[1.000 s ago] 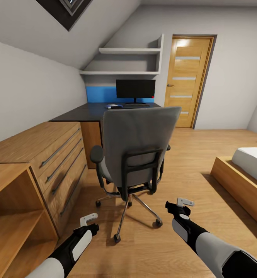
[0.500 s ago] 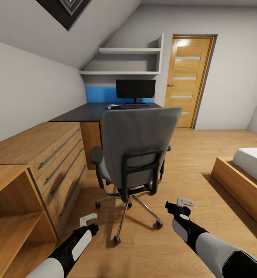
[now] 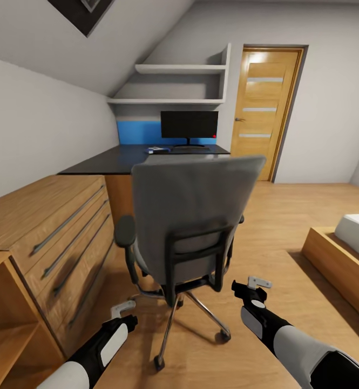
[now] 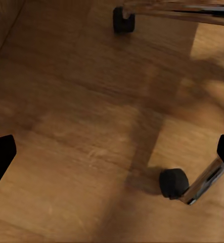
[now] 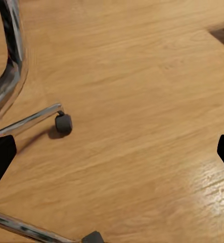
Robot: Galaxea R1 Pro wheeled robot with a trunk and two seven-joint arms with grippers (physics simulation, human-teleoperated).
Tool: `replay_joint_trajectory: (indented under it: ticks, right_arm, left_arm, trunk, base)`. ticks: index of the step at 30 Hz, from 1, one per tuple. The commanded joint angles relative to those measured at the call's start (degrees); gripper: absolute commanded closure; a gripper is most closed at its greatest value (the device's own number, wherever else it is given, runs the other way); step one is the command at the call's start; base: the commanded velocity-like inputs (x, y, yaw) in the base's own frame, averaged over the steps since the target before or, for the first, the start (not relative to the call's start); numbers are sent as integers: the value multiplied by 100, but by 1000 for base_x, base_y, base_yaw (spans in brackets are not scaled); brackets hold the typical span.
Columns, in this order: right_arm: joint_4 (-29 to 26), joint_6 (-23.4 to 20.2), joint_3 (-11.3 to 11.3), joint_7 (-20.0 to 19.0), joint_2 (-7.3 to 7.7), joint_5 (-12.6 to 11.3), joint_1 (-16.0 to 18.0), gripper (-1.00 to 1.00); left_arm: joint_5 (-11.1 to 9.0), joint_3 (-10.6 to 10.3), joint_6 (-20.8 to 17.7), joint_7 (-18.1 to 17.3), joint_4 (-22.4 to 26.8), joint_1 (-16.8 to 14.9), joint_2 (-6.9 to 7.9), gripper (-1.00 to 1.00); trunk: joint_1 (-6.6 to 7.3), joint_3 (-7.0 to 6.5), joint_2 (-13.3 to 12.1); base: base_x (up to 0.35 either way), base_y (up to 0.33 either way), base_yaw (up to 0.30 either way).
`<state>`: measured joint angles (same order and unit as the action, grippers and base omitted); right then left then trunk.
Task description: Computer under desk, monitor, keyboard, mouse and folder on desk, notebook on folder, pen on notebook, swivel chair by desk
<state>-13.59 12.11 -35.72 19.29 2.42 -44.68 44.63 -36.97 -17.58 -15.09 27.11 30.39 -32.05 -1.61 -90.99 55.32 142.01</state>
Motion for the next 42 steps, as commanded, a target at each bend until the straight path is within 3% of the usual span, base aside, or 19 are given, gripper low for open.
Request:
replay_joint_trajectory:
  ticks: [1,42]
  right_arm:
    - [5,22,-49,25,4,-59,2,-100]
    - [41,37,-67,21,-4,-39,2,-100]
  left_arm:
    - [-32,-50,-15,48,-12,-3,4,-100]
    - [-12,-114,-11,48,-59,-3,3,-100]
  trunk:
    - [-2,6,2]
    - [-2,6,2]
  base:
    - [318,-106,0]
    - [318,-123,0]
